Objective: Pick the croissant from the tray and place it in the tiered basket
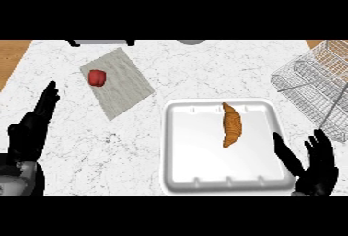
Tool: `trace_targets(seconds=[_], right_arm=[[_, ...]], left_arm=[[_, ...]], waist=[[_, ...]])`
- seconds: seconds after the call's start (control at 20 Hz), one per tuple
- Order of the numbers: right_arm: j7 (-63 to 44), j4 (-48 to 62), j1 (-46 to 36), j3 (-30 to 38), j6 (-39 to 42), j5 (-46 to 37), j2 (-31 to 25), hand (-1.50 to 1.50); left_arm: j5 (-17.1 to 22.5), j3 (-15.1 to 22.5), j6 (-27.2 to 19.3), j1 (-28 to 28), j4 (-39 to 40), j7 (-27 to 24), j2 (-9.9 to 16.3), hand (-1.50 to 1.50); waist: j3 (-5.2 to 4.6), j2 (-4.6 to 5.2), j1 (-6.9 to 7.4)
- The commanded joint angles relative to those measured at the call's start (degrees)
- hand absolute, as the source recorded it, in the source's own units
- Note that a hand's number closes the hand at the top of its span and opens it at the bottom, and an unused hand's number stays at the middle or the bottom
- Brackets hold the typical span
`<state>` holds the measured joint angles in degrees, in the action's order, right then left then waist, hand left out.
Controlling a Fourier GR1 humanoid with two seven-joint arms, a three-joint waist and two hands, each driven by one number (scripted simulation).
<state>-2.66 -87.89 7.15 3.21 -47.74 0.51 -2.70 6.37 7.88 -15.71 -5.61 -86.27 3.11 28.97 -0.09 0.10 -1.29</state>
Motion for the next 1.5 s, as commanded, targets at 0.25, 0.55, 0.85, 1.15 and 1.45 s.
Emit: trace_targets(seconds=[0.25, 0.55, 0.85, 1.15, 1.45], right_arm=[[-28.66, -11.31, 7.55, -13.34, 11.29, -12.93, -16.7, -1.5], [-53.96, -17.6, -4.38, -13.45, 25.2, -13.65, -28.16, -1.5], [-71.91, -14.17, -18.55, -12.62, 30.75, -14.02, -27.4, -1.5], [-74.39, -5.07, -25.65, -14.92, 32.71, -12.7, -22.25, -1.5], [-75.59, 0.15, -26.9, -16.47, 33.92, -13.75, -19.46, -1.5]], left_arm=[[-2.46, 0.53, -0.05, -1.1, 1.18, -0.17, 0.03, 0.0], [-3.35, 1.87, -0.32, -3.94, 1.91, 1.5, -2.04, 0.0], [-4.96, 2.14, -0.86, -3.98, 2.27, 2.04, -3.85, 0.0], [-4.83, 0.83, 0.49, -4.26, 7.59, -2.47, -5.09, 0.0], [-4.98, -0.13, 1.63, -2.96, 4.91, -2.29, -4.04, 0.0]], waist=[[-0.42, -0.04, 1.51], [-0.23, 0.04, 2.21], [0.02, -0.05, 2.1], [0.0, 0.12, 2.03], [0.04, -0.07, 1.89]])
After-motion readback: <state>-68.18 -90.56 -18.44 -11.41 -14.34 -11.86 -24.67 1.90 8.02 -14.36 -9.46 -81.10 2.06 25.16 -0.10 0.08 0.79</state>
